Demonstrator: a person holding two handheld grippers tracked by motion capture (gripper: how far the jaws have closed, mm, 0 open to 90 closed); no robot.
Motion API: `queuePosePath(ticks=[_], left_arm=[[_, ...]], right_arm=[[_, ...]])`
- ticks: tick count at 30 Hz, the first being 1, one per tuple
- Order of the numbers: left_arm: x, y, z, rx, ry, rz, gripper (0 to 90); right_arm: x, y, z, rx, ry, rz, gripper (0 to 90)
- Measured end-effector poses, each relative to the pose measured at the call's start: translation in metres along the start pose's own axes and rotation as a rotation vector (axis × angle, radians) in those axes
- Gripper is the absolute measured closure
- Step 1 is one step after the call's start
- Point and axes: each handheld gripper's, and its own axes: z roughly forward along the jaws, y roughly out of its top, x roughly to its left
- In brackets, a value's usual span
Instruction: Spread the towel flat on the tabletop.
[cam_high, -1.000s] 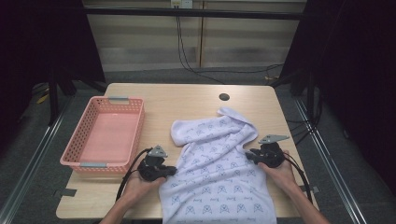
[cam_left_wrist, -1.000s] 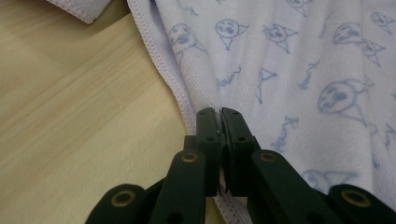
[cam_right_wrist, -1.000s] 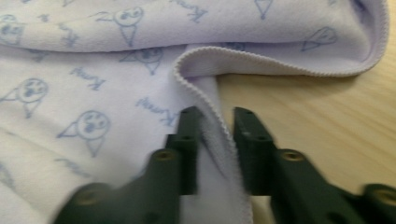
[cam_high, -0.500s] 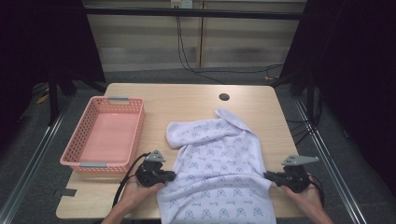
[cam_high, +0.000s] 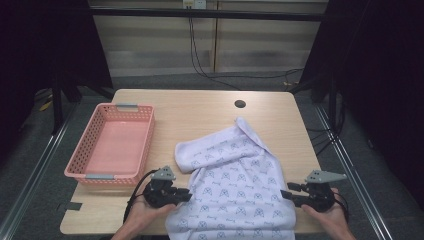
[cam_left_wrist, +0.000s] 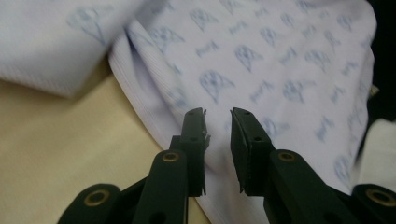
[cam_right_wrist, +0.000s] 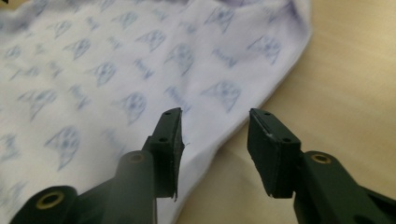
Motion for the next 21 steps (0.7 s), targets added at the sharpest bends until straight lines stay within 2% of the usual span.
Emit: queuePosePath(ticks=[4,8,9,10,11,12,13,14,15,17,18,21], left_arm=[[0.012,0.02,0.016,-0.022,0.031,-0.004,75.2],[0.022,0.034,0.03,-0.043,0.032,-0.016,72.9],[0.023,0.035,0.035,-0.029,0.058,0.0,72.0],[0.024,0.035,0.041,-0.016,0.08,0.0,71.1],[0.025,0.034,0.046,0.007,0.076,-0.002,71.2],[0.024,0.032,0.05,0.032,0.07,0.027,76.7],[0.02,0.03,0.052,0.064,0.094,0.067,84.2],[0.016,0.03,0.051,0.073,0.092,0.065,84.7],[0.014,0.029,0.049,0.093,0.074,0.064,85.7],[0.01,0.021,0.045,0.088,0.029,0.047,86.1],[0.009,0.017,0.041,0.096,0.011,0.052,86.1],[0.004,0.006,0.031,0.09,0.008,0.044,84.0]], right_arm=[[-0.01,0.019,0.015,-0.03,-0.02,-0.007,54.4],[-0.017,0.036,0.037,-0.029,-0.026,-0.031,54.2],[-0.019,0.039,0.043,-0.032,-0.023,-0.036,53.8],[-0.02,0.043,0.05,-0.02,-0.016,-0.036,52.7],[-0.021,0.046,0.057,-0.006,-0.025,-0.048,52.0],[-0.021,0.05,0.063,-0.001,-0.034,-0.058,50.6],[-0.022,0.053,0.069,0.006,-0.032,-0.06,49.6],[-0.022,0.055,0.075,0.01,-0.027,-0.061,49.6],[-0.021,0.058,0.081,0.016,-0.038,-0.074,48.7],[-0.02,0.063,0.091,0.022,-0.049,-0.081,47.9],[-0.021,0.064,0.096,0.025,-0.057,-0.081,47.1],[-0.02,0.062,0.105,0.056,-0.067,-0.112,50.6]])
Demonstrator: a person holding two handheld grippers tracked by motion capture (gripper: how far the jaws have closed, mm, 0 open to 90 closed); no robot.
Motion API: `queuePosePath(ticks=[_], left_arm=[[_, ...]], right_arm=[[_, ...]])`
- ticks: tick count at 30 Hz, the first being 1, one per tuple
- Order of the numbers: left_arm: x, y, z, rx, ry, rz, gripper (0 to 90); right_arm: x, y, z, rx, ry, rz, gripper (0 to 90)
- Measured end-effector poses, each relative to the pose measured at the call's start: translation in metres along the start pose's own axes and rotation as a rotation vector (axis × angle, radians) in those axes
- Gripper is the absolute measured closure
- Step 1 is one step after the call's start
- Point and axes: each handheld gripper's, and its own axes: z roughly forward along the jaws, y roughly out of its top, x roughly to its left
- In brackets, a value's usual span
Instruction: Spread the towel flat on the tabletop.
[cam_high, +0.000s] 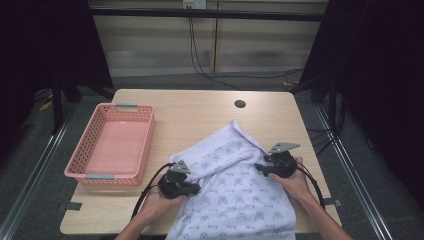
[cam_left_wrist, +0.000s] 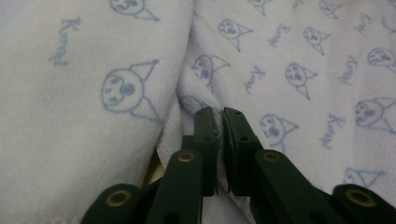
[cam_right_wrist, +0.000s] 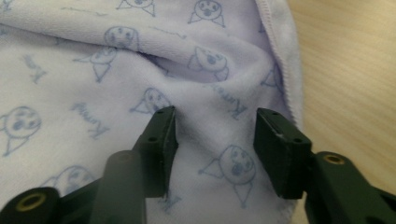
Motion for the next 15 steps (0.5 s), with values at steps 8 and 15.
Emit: queuePosePath(ticks=[8,15], left_arm=[[0.0,-0.005,-0.004,-0.022,0.006,-0.021,74.9],[-0.005,-0.003,-0.002,0.004,-0.021,-0.005,76.7]], right_arm=[[0.009,-0.028,-0.035,0.04,0.026,0.023,78.6],[0.026,-0.064,-0.077,0.071,0.079,0.062,80.7]])
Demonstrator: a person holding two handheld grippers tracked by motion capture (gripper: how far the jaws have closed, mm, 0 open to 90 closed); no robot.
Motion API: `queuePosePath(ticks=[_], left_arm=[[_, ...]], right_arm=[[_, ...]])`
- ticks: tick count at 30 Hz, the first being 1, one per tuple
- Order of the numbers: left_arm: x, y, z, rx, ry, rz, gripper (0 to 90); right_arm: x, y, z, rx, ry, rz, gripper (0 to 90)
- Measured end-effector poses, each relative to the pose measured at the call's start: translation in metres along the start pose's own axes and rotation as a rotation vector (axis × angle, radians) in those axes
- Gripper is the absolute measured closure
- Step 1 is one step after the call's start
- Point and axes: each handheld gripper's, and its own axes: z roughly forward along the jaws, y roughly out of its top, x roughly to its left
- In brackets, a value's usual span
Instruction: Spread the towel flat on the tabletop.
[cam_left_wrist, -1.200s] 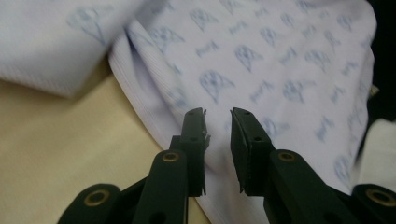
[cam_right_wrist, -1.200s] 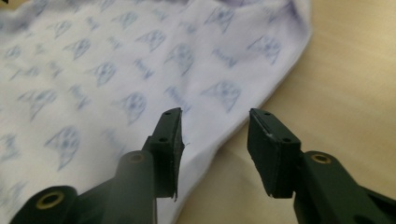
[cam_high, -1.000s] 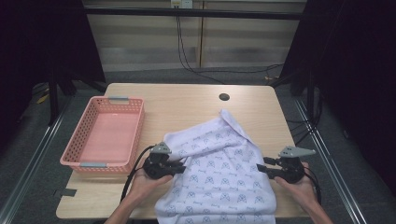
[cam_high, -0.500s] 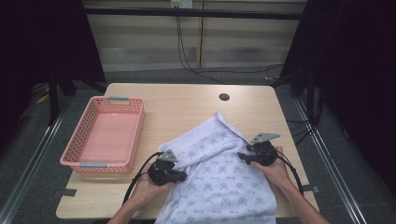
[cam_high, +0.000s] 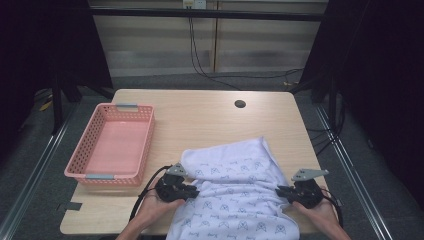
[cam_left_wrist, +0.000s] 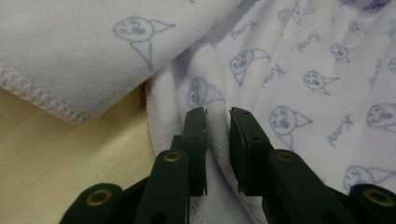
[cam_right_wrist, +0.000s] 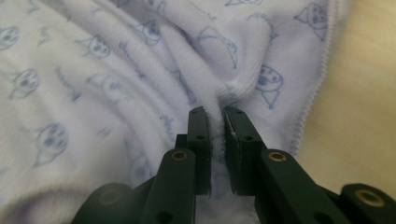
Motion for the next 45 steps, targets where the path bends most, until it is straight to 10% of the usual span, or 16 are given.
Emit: queuePosePath(ticks=[6,12,19,26,37,45], left_arm=[[-0.014,-0.01,-0.009,0.055,-0.057,0.016,80.0],[-0.008,-0.004,-0.029,-0.066,-0.037,-0.013,74.6],[0.018,0.019,-0.033,-0.174,0.054,-0.069,70.8],[0.049,0.028,-0.013,-0.163,0.139,-0.143,66.6],[0.058,0.028,-0.011,-0.164,0.166,-0.159,57.1],[0.062,0.026,-0.011,-0.163,0.196,-0.177,49.4]], right_arm=[[0.014,-0.016,-0.016,0.04,0.073,0.032,76.4],[0.004,0.003,-0.017,-0.077,0.038,0.013,69.9],[-0.023,0.054,0.015,-0.138,-0.003,-0.003,67.8],[-0.051,0.088,0.068,-0.088,-0.034,0.017,64.4],[-0.075,0.09,0.082,-0.089,-0.169,0.036,46.6],[-0.079,0.086,0.081,-0.098,-0.177,0.046,41.2]])
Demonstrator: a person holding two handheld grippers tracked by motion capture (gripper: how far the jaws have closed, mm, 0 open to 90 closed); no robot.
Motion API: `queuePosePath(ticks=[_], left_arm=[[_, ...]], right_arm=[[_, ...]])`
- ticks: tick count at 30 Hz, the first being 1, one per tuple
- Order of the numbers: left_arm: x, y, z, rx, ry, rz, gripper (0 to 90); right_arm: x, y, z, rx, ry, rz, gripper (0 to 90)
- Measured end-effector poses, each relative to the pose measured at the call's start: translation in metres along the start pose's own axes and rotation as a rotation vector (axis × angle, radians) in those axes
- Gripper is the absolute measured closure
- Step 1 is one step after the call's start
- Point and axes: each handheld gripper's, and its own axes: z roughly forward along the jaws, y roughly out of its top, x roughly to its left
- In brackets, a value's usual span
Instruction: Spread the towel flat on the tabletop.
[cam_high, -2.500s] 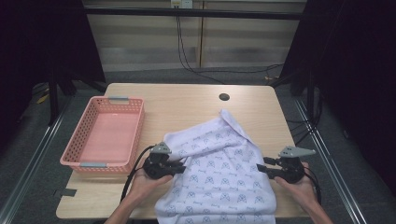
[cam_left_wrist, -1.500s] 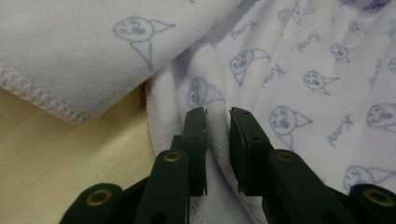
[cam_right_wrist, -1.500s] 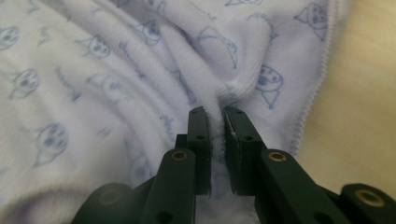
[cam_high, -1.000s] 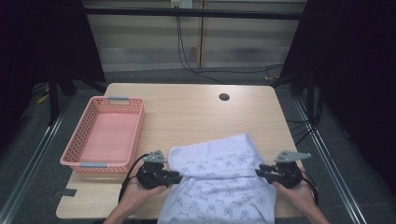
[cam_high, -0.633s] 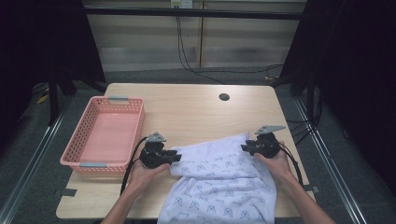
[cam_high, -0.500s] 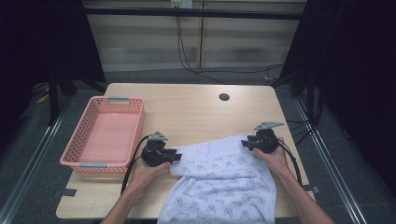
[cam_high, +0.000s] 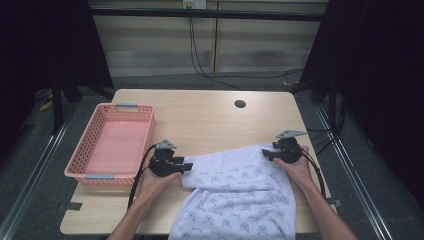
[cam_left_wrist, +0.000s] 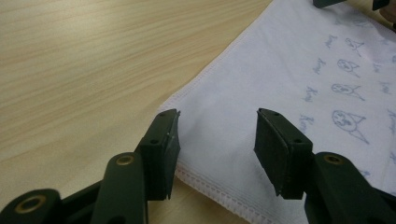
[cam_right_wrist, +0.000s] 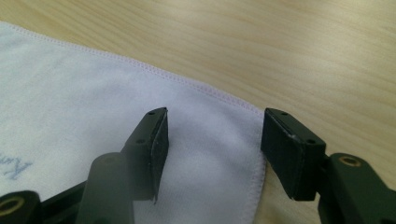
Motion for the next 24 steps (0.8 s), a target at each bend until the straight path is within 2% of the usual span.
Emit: queuePosePath(ticks=[2,4,7,8,10,12,16,17,18,20,21,24], left_arm=[[0.001,-0.001,0.002,0.005,0.009,0.001,48.7],[0.002,-0.001,0.005,0.014,0.009,-0.003,47.8],[0.0,-0.002,0.011,0.045,0.014,0.013,47.3],[-0.001,-0.002,0.012,0.056,0.02,0.032,47.3],[-0.004,0.0,0.015,0.058,0.021,0.045,48.2],[-0.008,0.002,0.019,0.068,0.031,0.071,52.1],[-0.019,0.001,0.021,0.088,0.055,0.139,68.8],[-0.021,0.001,0.02,0.107,0.048,0.155,72.3],[-0.023,-0.001,0.019,0.105,0.024,0.142,77.3],[-0.024,-0.006,0.016,0.108,0.004,0.148,84.0],[-0.024,-0.008,0.014,0.111,-0.026,0.139,86.0],[-0.029,-0.016,0.006,0.123,-0.048,0.145,87.5]], right_arm=[[0.0,0.0,-0.001,0.004,0.005,0.004,42.6],[0.002,0.0,-0.003,0.014,0.005,0.0,49.9],[0.007,-0.004,-0.008,0.013,0.026,-0.024,61.5],[0.009,-0.006,-0.011,0.016,0.032,-0.027,64.6],[0.011,-0.01,-0.016,0.016,0.043,-0.033,70.0],[0.012,-0.014,-0.021,0.02,0.052,-0.023,73.7],[0.018,-0.024,-0.032,0.03,0.08,-0.038,76.9],[0.02,-0.026,-0.035,0.029,0.086,-0.035,77.0],[0.023,-0.03,-0.039,0.03,0.101,-0.04,77.6],[0.028,-0.035,-0.045,0.034,0.112,-0.041,78.0],[0.031,-0.037,-0.047,0.032,0.128,-0.036,78.2],[0.04,-0.045,-0.056,0.036,0.155,-0.05,79.0]])
